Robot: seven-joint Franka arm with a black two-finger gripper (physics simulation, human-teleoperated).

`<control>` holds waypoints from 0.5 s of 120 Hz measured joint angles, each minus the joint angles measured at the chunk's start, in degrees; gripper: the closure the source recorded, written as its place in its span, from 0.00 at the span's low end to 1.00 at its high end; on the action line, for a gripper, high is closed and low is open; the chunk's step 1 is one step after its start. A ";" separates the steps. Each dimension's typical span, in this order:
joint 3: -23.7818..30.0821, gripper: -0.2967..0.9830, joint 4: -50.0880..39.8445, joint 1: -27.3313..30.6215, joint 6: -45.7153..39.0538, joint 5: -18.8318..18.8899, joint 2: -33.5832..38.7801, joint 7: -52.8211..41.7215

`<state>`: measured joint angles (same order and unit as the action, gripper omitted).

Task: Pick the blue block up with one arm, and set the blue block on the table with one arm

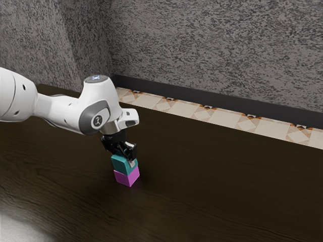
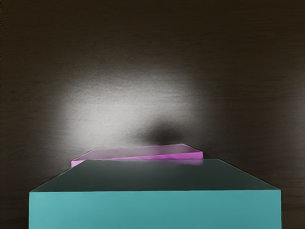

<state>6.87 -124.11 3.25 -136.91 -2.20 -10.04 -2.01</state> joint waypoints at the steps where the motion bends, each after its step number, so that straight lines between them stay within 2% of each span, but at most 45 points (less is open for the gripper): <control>1: 0.00 0.47 0.00 0.00 0.00 0.02 0.01 0.03; 35: -0.68 0.52 -1.78 -0.28 1.11 1.04 5.51 1.32; 50: -7.44 0.52 -1.94 -2.31 2.08 2.10 5.96 1.83; 60: -12.50 0.52 -1.63 -0.58 2.15 2.40 3.62 2.00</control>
<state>-5.63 -125.74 2.67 -134.76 0.20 -6.42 -0.02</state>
